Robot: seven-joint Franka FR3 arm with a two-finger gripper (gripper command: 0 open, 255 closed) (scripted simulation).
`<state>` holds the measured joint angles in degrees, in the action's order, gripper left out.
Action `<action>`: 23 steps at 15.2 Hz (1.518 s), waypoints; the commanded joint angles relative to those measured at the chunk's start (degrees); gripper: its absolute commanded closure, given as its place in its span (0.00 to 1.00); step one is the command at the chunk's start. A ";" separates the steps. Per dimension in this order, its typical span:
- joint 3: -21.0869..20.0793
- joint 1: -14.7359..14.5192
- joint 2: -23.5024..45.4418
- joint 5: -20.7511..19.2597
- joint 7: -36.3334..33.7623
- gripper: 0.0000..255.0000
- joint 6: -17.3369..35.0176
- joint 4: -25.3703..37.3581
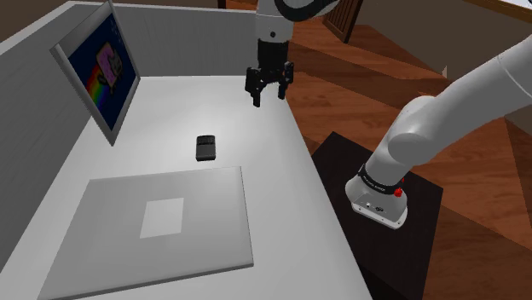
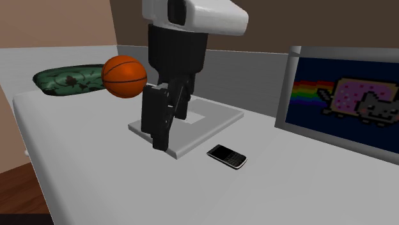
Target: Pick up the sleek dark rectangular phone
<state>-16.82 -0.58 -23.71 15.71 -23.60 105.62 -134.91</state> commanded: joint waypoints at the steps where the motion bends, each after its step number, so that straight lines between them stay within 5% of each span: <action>1: -2.07 0.01 3.65 0.24 -4.12 0.00 2.16 1.69; 10: -8.92 -0.58 24.06 -4.44 -23.07 0.00 11.54 12.38; 17: -8.79 -4.45 41.22 -11.56 -37.20 0.00 14.78 24.99; 23: -8.22 -5.01 43.78 -12.48 -37.26 0.00 18.71 23.47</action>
<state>-25.11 -5.36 19.42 3.48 -60.65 123.53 -111.30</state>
